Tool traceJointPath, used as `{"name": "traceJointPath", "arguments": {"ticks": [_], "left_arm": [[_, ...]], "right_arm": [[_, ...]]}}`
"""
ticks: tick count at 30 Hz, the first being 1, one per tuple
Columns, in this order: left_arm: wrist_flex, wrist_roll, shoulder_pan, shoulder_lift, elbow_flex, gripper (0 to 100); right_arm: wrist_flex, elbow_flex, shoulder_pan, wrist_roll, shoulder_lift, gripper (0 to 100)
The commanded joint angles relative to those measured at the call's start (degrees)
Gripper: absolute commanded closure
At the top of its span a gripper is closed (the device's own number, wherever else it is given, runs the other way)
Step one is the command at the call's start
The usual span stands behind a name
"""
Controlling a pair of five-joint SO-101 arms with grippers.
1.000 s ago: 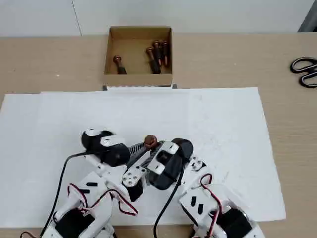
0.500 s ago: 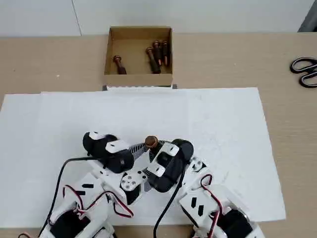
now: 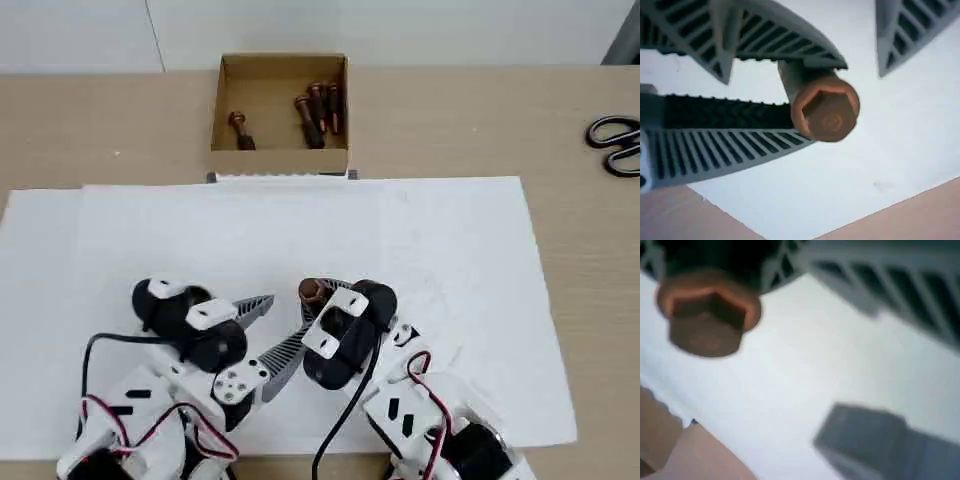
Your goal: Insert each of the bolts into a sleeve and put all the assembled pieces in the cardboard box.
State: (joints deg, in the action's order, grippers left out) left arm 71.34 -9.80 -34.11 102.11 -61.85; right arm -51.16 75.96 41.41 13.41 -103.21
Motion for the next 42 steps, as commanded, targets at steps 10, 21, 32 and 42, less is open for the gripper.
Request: {"name": "traceJointPath", "arguments": {"ticks": [10,21,32,42], "left_arm": [[-0.18,3.6,13.45,-0.18,-0.13,100],[-11.78,5.19,34.9,-0.09,-21.85,99],[-23.65,5.45,31.38,-0.09,-33.63,99],[-23.47,5.19,31.47,-0.09,-34.42,99]], "right_arm": [[1.89,-1.32,-1.27,0.44,-0.66,99.6],[2.07,-0.62,-11.91,-0.09,-0.66,99.6],[8.75,5.63,-17.01,-8.79,-0.66,99.6],[18.24,6.86,-18.95,-15.56,1.71,99.6]]}}
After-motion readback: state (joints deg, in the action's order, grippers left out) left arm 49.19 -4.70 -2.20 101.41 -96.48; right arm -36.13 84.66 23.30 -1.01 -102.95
